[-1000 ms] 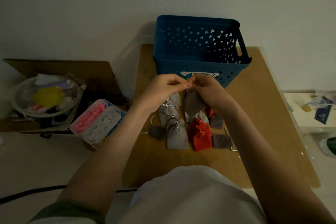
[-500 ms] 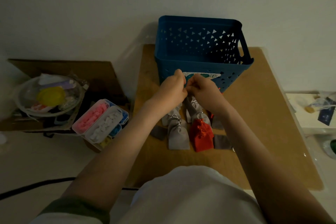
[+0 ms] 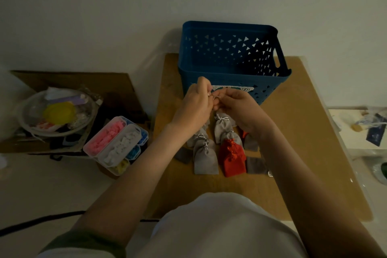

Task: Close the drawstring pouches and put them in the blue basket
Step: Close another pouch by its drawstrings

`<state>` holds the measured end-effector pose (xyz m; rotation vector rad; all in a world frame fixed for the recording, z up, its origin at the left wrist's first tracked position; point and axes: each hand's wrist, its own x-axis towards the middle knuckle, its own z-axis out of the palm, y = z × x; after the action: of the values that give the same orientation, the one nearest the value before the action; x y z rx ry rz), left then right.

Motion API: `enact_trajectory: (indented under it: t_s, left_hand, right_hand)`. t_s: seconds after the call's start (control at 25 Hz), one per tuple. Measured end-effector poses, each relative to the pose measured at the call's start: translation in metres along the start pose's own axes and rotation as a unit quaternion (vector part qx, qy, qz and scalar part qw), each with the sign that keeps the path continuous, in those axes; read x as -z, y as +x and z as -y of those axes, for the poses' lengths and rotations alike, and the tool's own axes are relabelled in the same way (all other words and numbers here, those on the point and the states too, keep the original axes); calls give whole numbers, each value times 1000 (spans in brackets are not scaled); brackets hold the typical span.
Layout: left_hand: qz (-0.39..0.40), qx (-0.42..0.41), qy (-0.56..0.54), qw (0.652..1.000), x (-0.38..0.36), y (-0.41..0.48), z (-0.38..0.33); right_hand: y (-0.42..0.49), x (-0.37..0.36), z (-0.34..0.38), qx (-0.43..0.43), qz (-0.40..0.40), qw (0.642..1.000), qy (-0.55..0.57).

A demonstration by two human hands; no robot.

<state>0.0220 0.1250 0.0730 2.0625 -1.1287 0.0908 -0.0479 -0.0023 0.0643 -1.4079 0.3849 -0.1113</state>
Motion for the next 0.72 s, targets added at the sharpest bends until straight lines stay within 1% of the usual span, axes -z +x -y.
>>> enact_trajectory:
  t_s: [0.08,0.16,0.2,0.28,0.44,0.56,0.72]
  left_hand:
    - [-9,14,-39,999,2,-2,-2]
    - [-14,49,-73,996,3,-2,-3]
    - [-13,67,-94,993,4,-1,-3]
    - [-8,87,-126,988,4,0,-3]
    - [11,122,-174,977,3,2,-2]
    - [38,131,-161,977,3,4,-2]
    - [72,102,-86,989,5,2,0]
  right_hand:
    - [-1,0,0,16,-3,999,-32]
    - [-2,1,-3,57,-25,993,-96]
    - [-3,1,-4,80,-39,990,-110]
    - [-3,1,-5,114,-65,984,-122]
    - [-5,-2,-8,149,-93,975,-136]
    - [-6,-1,-11,161,-106,966,-174]
    - [-6,-5,-12,139,-125,943,-274]
